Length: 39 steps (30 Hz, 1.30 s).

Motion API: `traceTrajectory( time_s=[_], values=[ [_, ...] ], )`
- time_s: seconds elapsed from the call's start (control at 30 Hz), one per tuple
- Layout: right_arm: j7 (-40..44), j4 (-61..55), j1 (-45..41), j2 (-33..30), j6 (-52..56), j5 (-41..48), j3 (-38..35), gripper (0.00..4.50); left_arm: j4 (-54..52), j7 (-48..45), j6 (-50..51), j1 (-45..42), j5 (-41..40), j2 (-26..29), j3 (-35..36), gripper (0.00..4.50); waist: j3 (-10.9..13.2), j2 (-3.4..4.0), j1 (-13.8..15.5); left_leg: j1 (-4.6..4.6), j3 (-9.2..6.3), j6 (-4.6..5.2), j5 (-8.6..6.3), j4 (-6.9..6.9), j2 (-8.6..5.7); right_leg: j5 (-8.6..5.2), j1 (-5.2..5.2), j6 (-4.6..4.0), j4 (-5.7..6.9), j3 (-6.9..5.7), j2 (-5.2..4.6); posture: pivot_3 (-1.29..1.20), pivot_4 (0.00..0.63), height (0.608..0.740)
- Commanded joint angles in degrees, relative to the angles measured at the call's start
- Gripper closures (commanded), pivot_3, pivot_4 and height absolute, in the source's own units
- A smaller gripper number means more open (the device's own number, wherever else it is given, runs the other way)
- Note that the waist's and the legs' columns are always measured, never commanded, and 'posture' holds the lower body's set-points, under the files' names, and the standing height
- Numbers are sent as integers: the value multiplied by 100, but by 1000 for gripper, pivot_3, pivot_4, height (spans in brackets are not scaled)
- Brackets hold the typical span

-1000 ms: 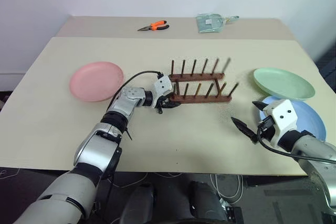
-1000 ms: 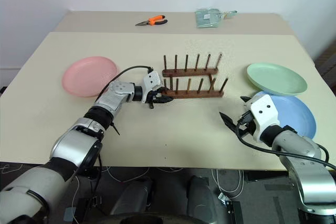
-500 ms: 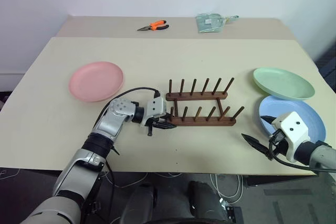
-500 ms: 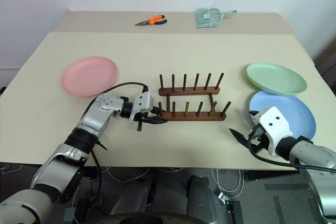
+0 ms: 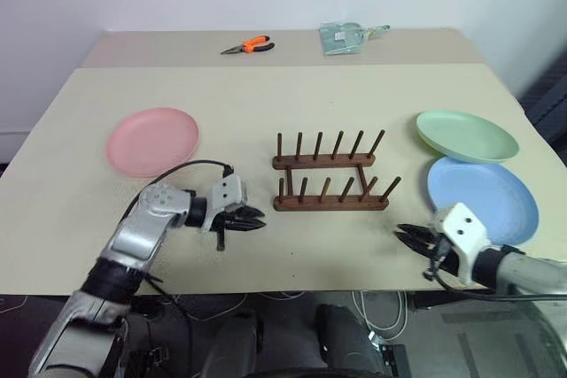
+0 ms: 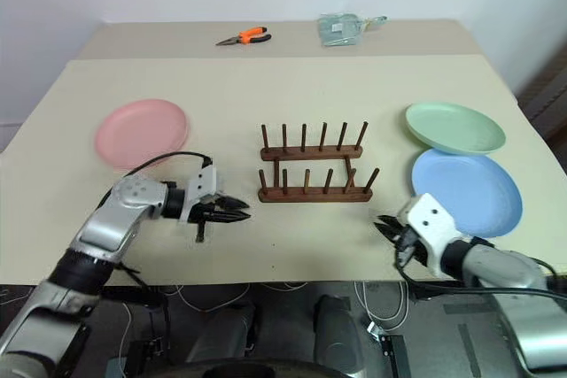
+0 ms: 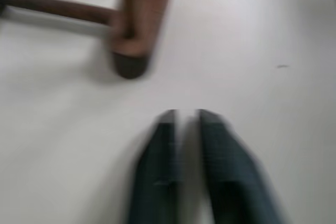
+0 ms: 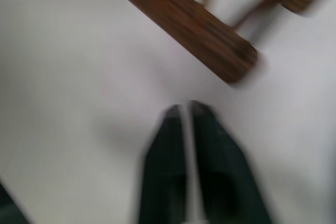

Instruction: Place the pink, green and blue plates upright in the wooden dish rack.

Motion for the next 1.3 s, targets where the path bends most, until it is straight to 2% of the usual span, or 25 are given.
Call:
traceTrajectory(
  time_s=[0.03,0.2,0.3,0.43,0.63,0.73,0.77,0.8,0.83,0.9,0.97,1.0,1.07,1.17,1.3],
  values=[
    [-431,246,-379,156,-192,-536,414,4500,-414,863,253,150,236,-440,-284,4454,1,-4,94,-4,1,0,0,5,-2,0,0,0,-2,0,-1,0,150,740],
    [-1106,989,-1173,485,-336,-1403,1108,4500,47,2374,154,44,914,-1240,-402,4454,-4,-7,155,1,2,0,0,9,-14,2,9,0,-6,0,-2,0,150,740],
    [-1512,1729,-1811,761,-525,-1832,1363,4500,712,3083,28,-311,1149,-1627,-288,4454,-10,-13,155,10,3,-1,1,13,-14,6,14,-5,0,-2,6,0,150,740],
    [-1743,2451,-2402,980,-743,-2053,1436,4500,1375,3489,-169,-728,1128,-1897,-148,4454,-16,-14,87,13,3,-3,3,15,-14,10,14,-7,5,-2,10,0,150,740],
    [-1584,2840,-2750,1058,-962,-1958,1390,4500,1810,3669,-377,-981,1074,-1937,-112,4454,-18,-12,68,14,2,-4,4,10,-16,28,12,3,6,-3,11,0,150,740],
    [-1133,2426,-2611,1021,-1001,-1503,1214,3650,1339,3406,-229,-756,883,-1676,25,4500,-18,-11,35,15,2,-4,4,8,-15,27,12,6,7,-3,12,0,150,740],
    [-985,2250,-2544,1001,-1010,-1361,1162,3153,1121,3286,-179,-648,760,-1551,133,4087,-18,-11,12,18,2,-4,4,2,-13,27,12,6,7,-2,13,0,150,740],
    [-848,2044,-2477,980,-1001,-1223,1114,2673,912,3267,-101,-557,615,-1439,361,3924,-18,-10,-27,19,2,-4,4,-3,-11,27,9,6,6,-2,15,0,150,740],
    [-732,1844,-2423,959,-962,-1117,1091,2228,750,3409,5,-538,400,-1401,758,3628,-17,-8,-65,17,1,-4,4,-8,-9,27,5,5,8,-2,16,0,150,740],
    [-578,1552,-2351,920,-902,-1010,1082,1133,551,3776,173,-593,94,-1364,1450,2596,-12,-5,-87,13,-2,-4,4,-12,-8,27,-6,4,11,-2,17,0,150,740],
    [-417,1398,-2328,857,-952,-1038,1210,80,634,4639,270,-962,-169,-1367,2472,1549,-8,-9,-74,5,-6,-5,5,-6,-8,25,-12,9,12,-3,20,0,150,740],
    [-345,1374,-2349,852,-954,-1039,1272,61,703,5145,328,-1190,-279,-1372,2981,1063,-5,-14,-60,4,-10,-6,5,-4,-7,21,-10,15,12,-6,20,0,150,740],
    [-229,1417,-2446,871,-1010,-1055,1380,61,912,6081,474,-1573,-388,-1350,3765,1063,-3,-35,-52,4,-16,-8,6,-2,-8,20,-7,17,11,-10,20,0,150,740],
    [-161,1567,-2669,947,-1127,-1104,1495,61,1053,7122,786,-1759,-284,-1317,4450,1063,-8,-30,-59,6,-12,-10,6,-6,-17,21,-2,17,5,-10,10,0,150,740],
    [123,1734,-2957,1010,-1074,-853,1533,61,634,7775,1435,-1649,-565,-1469,5009,1063,-6,-34,-56,4,-10,-10,5,-6,-24,25,-5,11,7,-5,6,0,150,740]
  ],
)
